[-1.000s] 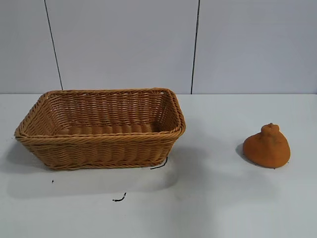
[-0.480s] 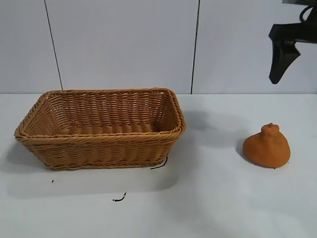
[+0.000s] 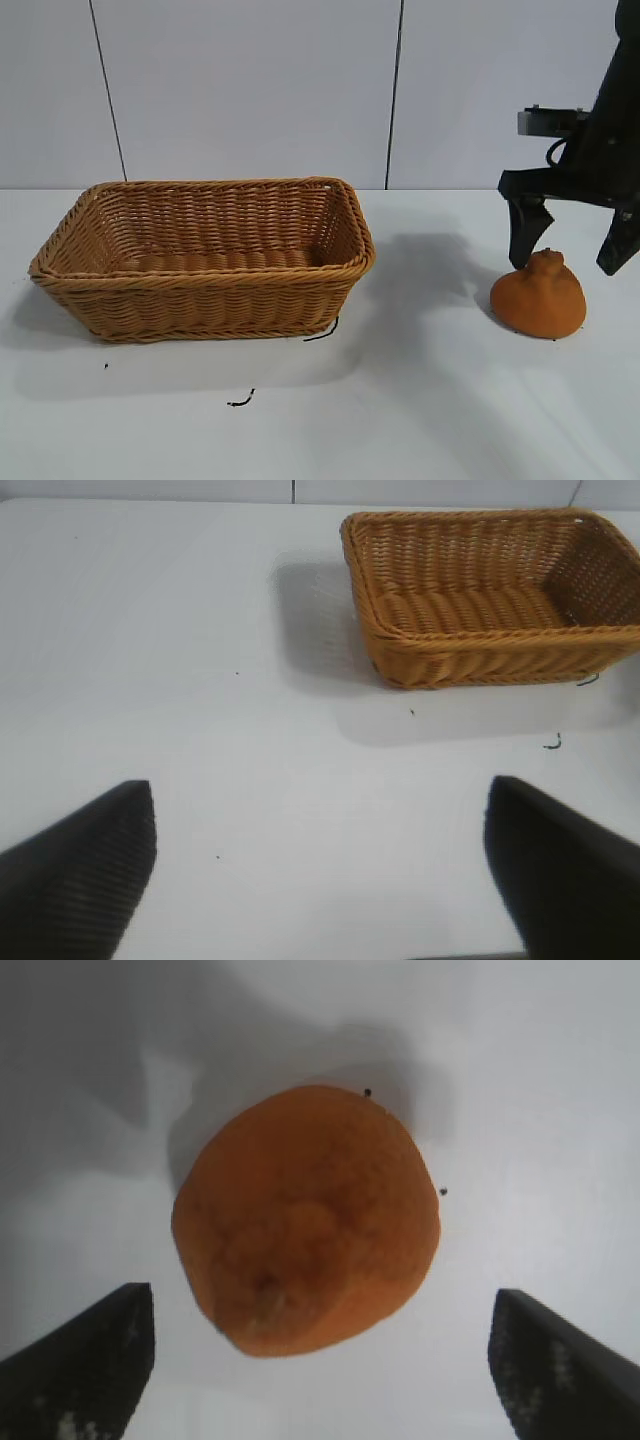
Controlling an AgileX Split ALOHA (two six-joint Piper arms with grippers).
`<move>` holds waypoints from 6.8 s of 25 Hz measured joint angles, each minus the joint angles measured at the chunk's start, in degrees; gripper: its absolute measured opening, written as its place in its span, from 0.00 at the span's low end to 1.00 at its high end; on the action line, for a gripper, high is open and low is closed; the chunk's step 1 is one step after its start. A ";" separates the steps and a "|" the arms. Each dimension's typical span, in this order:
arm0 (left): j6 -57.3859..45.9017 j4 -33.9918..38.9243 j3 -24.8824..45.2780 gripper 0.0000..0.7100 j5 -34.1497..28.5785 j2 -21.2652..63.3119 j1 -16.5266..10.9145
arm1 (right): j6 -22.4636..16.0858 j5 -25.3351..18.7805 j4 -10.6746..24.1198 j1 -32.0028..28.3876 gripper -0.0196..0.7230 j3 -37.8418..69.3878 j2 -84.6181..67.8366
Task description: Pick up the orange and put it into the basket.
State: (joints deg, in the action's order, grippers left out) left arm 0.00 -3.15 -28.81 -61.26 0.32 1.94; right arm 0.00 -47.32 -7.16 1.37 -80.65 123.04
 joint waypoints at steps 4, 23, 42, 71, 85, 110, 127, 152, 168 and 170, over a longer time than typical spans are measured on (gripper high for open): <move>0.00 0.00 0.00 0.90 0.00 0.00 0.00 | 0.00 -0.49 -0.25 0.00 0.53 -0.81 0.05; 0.00 0.00 0.00 0.90 0.00 0.00 0.00 | 0.00 -22.08 -0.07 0.00 0.13 -31.64 -5.45; 0.00 0.00 0.00 0.90 -0.06 0.00 0.00 | 0.00 -14.81 0.57 25.85 0.13 -40.40 -5.19; 0.00 0.00 0.00 0.90 -0.01 0.00 0.00 | -1.38 -7.66 -0.94 34.13 0.85 -42.36 15.12; 0.00 0.00 0.00 0.90 -0.01 0.00 0.00 | -2.74 -20.49 4.39 28.04 0.96 -61.72 14.68; 0.00 0.00 0.00 0.90 0.00 0.00 0.00 | -3.33 -22.21 5.21 0.66 0.96 -61.72 14.62; 0.00 0.00 0.00 0.90 0.00 0.00 0.00 | 0.00 -21.94 3.19 0.66 0.96 -9.49 -14.58; 0.00 0.00 0.00 0.90 0.00 0.00 0.00 | 2.03 -12.31 4.48 0.66 0.96 50.57 -100.62; 0.00 0.00 0.00 0.90 0.00 0.00 0.00 | 2.10 -11.40 3.95 0.66 0.96 51.98 -123.24; 0.00 0.00 0.00 0.90 0.00 0.00 0.00 | 2.16 -11.40 3.95 0.66 0.96 51.98 -123.24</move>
State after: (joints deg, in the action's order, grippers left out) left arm 0.00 -3.14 -28.81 -61.26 0.32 1.94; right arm 2.16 -58.72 -3.21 2.03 -28.66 -0.20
